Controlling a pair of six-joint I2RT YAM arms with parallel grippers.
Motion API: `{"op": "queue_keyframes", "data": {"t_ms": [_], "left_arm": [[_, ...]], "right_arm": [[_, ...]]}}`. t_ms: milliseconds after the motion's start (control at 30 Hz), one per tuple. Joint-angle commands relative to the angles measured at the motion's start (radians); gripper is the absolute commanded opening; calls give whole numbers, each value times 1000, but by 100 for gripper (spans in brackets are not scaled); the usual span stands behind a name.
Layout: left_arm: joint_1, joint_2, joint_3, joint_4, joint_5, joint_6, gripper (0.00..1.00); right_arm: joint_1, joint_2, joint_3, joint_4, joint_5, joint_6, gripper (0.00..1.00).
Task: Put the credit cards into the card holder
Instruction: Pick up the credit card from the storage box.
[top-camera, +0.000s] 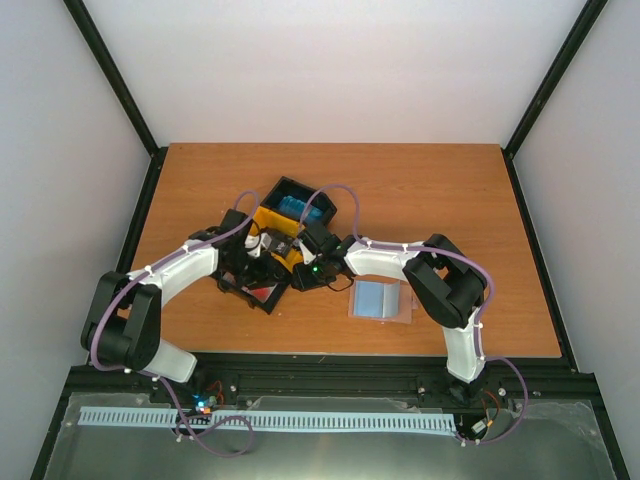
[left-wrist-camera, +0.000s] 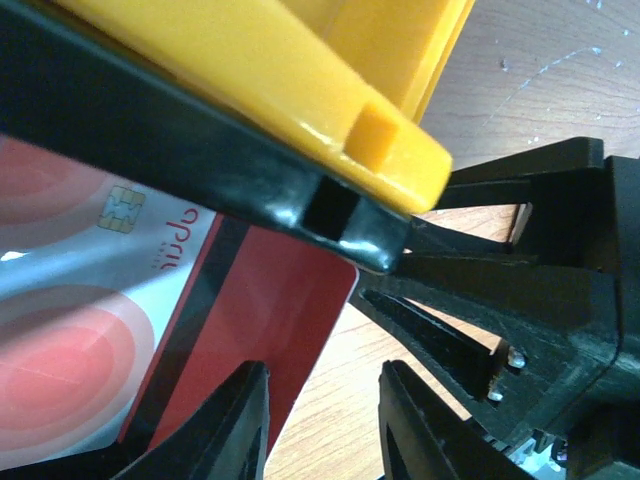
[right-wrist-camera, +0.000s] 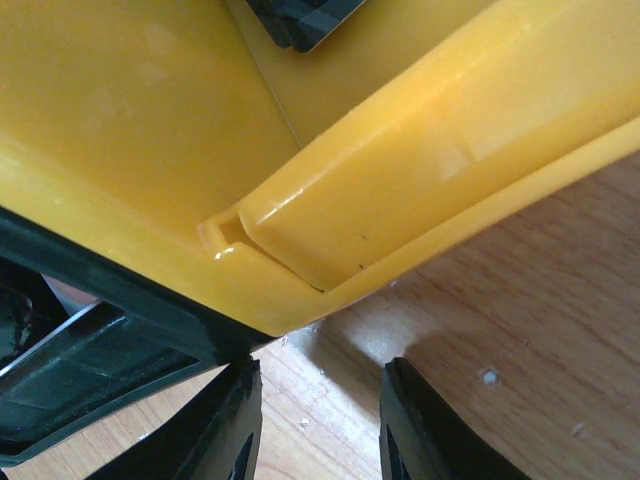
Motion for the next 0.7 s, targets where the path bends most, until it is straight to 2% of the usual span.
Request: {"op": "queue_keyframes", "data": {"t_ms": [0,267,500,567,667], "left_arm": [[-5,-5,0,-14,-42,1,35],[-5,-10,-29,23,-86,77,45],[-3,20,-23,17,-135,101,48],[-4,26,-11,-1,-176,104,45],[-5,24,9,-18,-217,113,34]], "right_arm": [[5,18,20,38,7,-6,34],[5,21,23,35,13,-6,34],[5,22,28,24,24,-5,34],[5,22,31,21,27,-7,34],[4,24,34,17,32,-7,34]]}}
